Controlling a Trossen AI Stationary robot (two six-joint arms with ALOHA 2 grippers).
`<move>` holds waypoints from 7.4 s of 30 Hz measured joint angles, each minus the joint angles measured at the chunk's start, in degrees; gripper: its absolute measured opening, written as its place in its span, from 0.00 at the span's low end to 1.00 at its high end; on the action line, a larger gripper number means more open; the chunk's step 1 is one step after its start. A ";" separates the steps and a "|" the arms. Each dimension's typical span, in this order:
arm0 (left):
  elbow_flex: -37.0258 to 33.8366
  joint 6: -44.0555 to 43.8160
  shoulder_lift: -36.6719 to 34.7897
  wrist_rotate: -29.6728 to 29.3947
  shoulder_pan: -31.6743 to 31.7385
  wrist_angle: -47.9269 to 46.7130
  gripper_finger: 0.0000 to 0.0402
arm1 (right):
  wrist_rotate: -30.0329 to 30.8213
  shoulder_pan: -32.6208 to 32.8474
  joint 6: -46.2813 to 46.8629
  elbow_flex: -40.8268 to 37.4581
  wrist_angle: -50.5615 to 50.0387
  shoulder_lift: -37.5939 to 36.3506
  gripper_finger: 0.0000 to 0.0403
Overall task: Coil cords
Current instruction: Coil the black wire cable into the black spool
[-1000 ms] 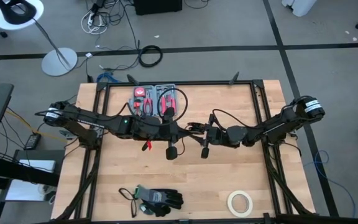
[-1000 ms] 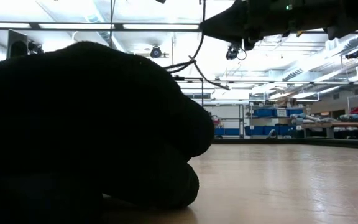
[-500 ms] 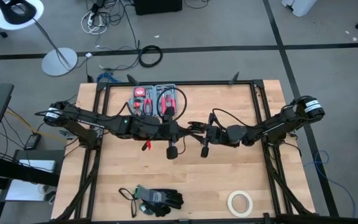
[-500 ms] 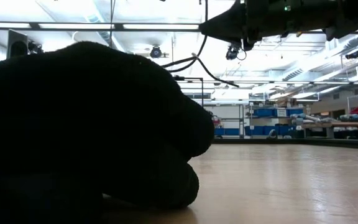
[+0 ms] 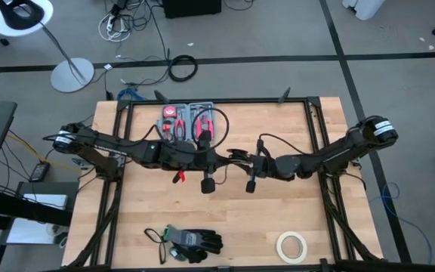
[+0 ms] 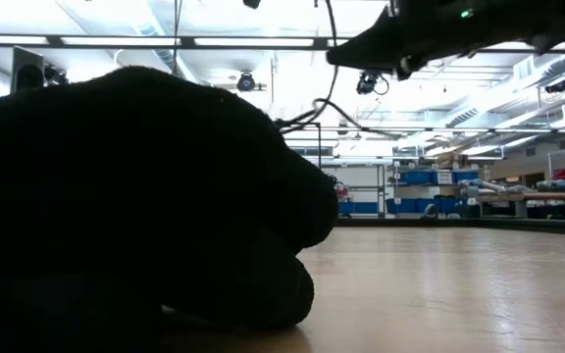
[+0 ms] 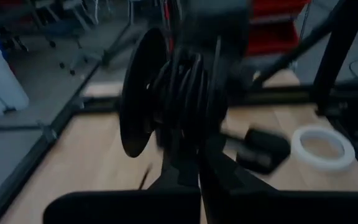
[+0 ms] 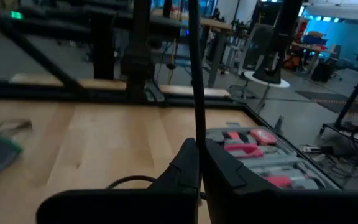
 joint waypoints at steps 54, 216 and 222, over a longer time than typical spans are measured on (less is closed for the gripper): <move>-0.37 -8.53 17.68 7.15 -3.39 -10.07 0.00 | -9.90 4.68 25.34 13.70 -40.50 -3.56 0.22; 4.36 4.39 3.89 -2.75 -5.41 -5.97 0.00 | -7.73 6.76 7.09 -5.95 -6.40 -21.85 0.45; 7.61 7.18 3.87 4.61 -4.61 -7.50 0.00 | -13.93 5.93 9.55 -5.95 -10.00 -21.14 0.42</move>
